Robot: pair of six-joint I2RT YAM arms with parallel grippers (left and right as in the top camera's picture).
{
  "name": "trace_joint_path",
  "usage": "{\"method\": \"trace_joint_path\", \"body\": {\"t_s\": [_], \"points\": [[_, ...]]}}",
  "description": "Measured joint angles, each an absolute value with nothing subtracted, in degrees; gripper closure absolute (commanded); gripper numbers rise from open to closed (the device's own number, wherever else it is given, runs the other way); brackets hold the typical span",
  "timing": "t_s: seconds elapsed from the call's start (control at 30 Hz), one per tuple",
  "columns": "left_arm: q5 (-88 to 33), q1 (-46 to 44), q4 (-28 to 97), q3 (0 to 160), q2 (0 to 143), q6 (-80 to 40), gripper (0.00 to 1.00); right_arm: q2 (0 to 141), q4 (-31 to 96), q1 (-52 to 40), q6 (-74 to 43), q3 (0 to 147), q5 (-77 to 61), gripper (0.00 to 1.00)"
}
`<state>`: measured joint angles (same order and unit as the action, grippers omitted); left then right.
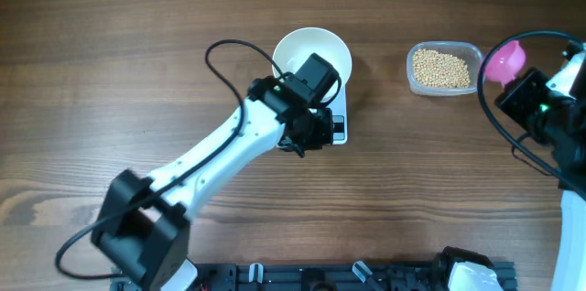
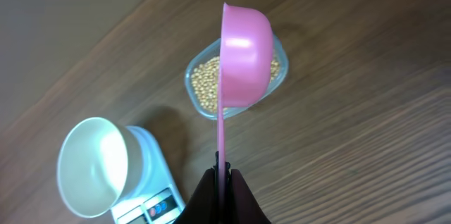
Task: Scoop item into bowl and weigh 150g on scale
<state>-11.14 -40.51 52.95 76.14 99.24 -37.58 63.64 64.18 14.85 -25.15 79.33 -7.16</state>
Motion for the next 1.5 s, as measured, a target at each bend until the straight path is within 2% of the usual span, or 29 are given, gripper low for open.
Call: {"method": "trace_joint_path", "body": {"t_s": [0.8,1.5], "points": [[-5.0,-40.5,38.8,76.1,109.0,-36.4,0.96,63.6,64.0,16.4,-23.7,79.3,-8.6,0.96],[-0.7,-40.5,37.8,76.1,112.7,-34.5,0.96,63.6,62.7,16.4,-23.9,79.3,-8.6,0.96]]}}
